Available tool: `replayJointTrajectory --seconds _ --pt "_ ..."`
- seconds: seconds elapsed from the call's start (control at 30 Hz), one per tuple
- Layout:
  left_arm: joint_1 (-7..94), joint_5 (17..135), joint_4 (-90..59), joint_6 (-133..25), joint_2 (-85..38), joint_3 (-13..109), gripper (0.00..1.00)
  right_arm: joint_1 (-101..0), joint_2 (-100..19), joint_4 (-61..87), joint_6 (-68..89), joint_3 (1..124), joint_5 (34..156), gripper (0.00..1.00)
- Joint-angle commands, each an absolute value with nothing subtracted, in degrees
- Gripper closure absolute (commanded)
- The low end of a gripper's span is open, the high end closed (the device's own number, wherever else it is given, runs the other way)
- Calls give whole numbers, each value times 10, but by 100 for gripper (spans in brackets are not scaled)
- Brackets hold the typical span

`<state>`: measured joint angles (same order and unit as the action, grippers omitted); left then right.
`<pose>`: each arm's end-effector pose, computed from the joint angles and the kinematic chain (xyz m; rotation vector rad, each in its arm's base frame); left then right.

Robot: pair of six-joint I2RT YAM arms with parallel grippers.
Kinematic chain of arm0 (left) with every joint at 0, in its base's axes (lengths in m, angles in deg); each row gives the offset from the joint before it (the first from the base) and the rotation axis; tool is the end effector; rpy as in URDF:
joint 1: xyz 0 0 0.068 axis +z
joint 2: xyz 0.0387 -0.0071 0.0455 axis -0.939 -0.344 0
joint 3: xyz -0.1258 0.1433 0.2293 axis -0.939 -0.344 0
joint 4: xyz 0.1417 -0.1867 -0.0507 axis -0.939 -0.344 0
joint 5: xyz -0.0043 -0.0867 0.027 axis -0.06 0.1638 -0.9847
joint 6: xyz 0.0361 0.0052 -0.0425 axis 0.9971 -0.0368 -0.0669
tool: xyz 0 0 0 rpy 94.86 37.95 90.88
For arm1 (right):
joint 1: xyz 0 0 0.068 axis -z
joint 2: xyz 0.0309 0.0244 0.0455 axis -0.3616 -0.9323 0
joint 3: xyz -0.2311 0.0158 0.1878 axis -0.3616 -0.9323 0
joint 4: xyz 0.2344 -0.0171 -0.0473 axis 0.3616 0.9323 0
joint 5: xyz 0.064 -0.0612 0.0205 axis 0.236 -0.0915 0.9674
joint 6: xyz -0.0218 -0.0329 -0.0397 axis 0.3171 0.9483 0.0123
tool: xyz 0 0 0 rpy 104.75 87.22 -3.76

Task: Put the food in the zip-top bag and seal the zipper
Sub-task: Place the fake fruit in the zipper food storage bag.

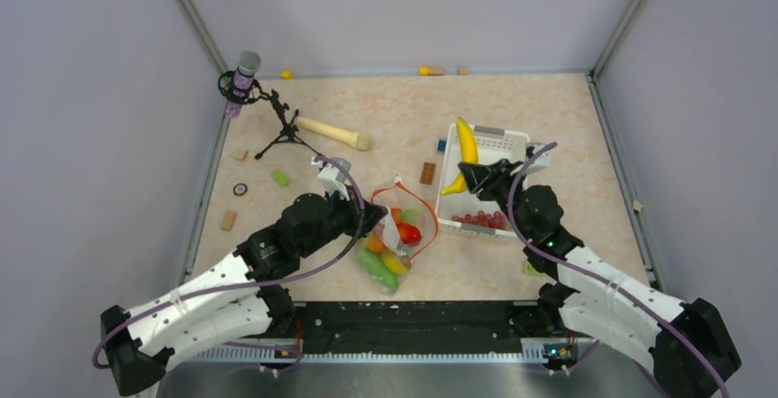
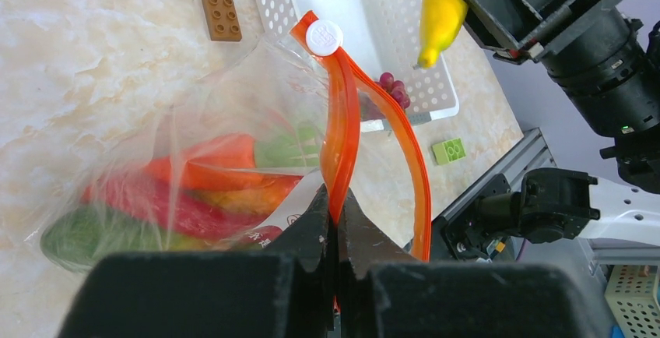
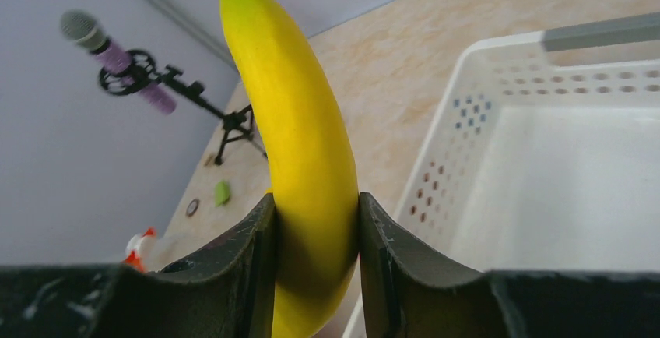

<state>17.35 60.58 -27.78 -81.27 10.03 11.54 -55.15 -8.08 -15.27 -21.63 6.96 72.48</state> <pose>0.0887 -0.1081 0.3121 0.1506 1.9675 -0.9729 0.1402 0.0826 0.2778 0.2785 1.6120 0.7870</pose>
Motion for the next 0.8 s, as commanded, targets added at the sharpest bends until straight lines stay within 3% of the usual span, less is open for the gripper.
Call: replayJointTrajectory --seconds 0.0,0.17,0.4,0.77 --pt "175 612 -247 -809 94 125 100 -554 -101 -274 -184 85 924 84" --pt "175 612 -246 -810 96 124 100 -612 -121 -313 -137 96 940 84" --pt "175 610 -248 -810 100 124 100 -750 -150 -276 -14 129 768 84" --pt "175 590 -257 -813 122 122 100 -824 -176 -281 49 127 732 77"
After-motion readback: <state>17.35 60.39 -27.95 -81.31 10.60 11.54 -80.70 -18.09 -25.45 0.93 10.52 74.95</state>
